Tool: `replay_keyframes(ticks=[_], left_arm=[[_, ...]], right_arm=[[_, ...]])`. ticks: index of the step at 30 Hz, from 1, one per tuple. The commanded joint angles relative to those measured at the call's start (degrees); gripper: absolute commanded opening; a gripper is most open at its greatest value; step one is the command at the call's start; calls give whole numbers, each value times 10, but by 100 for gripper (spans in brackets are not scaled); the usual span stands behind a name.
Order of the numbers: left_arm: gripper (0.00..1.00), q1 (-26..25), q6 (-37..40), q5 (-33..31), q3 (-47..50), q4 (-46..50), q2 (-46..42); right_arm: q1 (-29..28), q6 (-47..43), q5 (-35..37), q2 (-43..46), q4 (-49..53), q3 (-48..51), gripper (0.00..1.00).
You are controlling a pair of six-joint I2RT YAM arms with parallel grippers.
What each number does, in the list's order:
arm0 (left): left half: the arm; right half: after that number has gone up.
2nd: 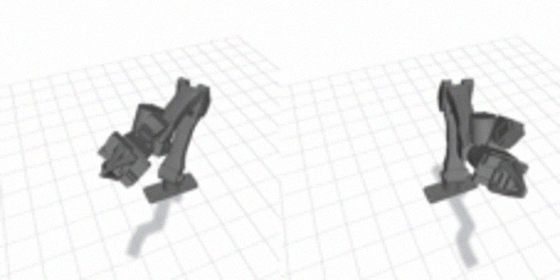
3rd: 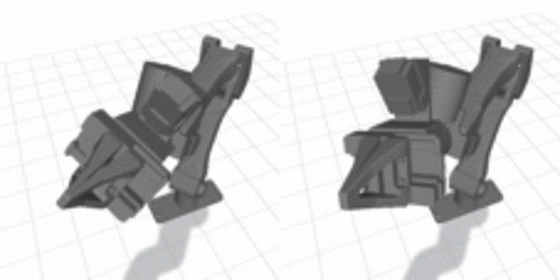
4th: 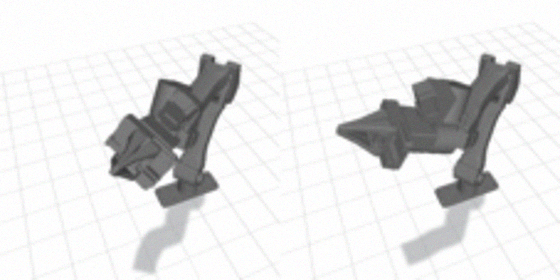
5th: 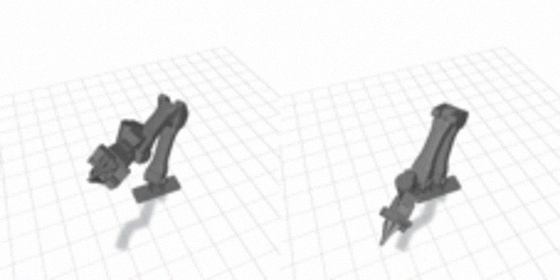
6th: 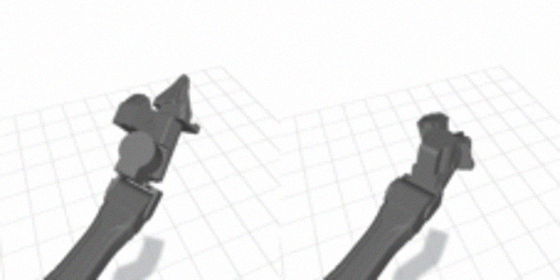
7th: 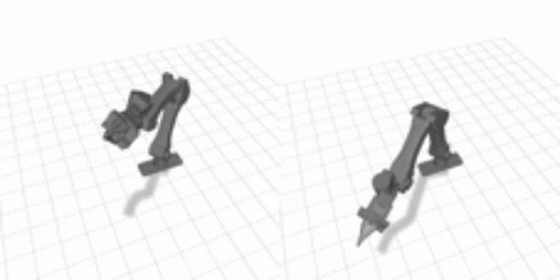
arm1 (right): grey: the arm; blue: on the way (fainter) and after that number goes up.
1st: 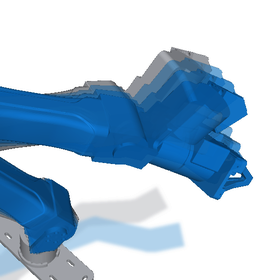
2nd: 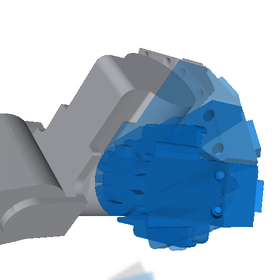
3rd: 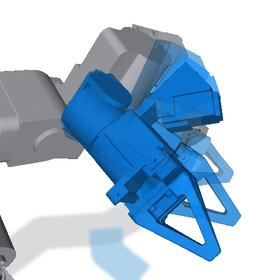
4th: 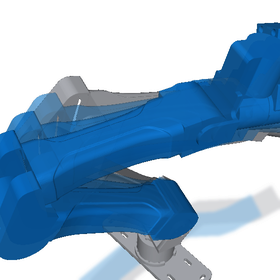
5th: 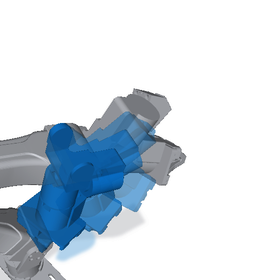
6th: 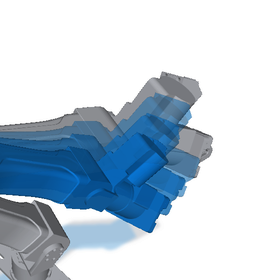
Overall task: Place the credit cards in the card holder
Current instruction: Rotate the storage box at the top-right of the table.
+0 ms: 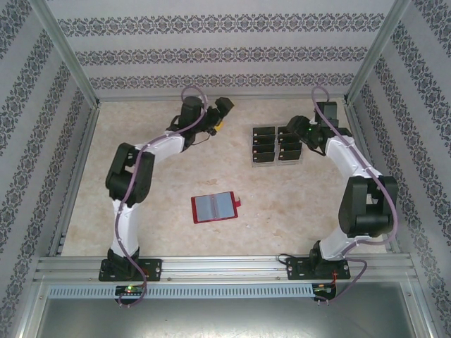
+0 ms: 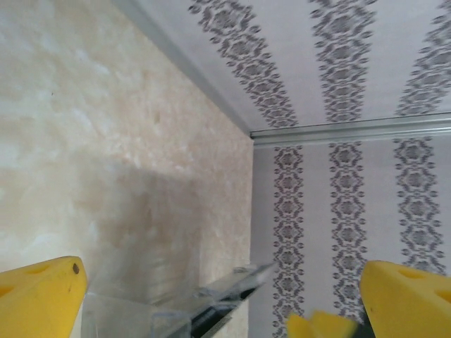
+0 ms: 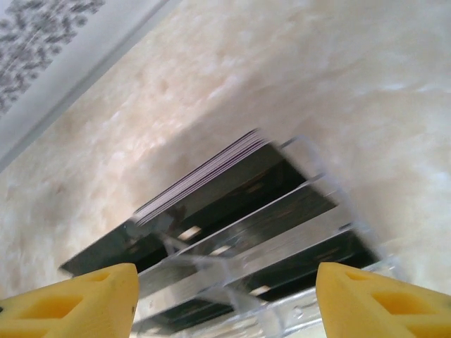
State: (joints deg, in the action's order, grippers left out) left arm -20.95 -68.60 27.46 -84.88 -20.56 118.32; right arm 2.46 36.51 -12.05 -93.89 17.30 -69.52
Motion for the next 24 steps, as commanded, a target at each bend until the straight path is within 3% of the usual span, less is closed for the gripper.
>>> replay_keyframes(ticks=[1, 6, 17, 24], left_arm=[[100, -7, 31, 33, 47, -10, -60], [100, -7, 62, 52, 110, 22, -131], [100, -7, 128, 52, 187, 122, -258], [100, -7, 143, 48, 205, 144, -283]], right_arm=[[37, 43, -27, -38, -36, -39, 68], [57, 52, -59, -98, -37, -120, 68], [74, 92, -234, -319, -75, -297, 67], [74, 118, -290, -364, -108, -315, 65]])
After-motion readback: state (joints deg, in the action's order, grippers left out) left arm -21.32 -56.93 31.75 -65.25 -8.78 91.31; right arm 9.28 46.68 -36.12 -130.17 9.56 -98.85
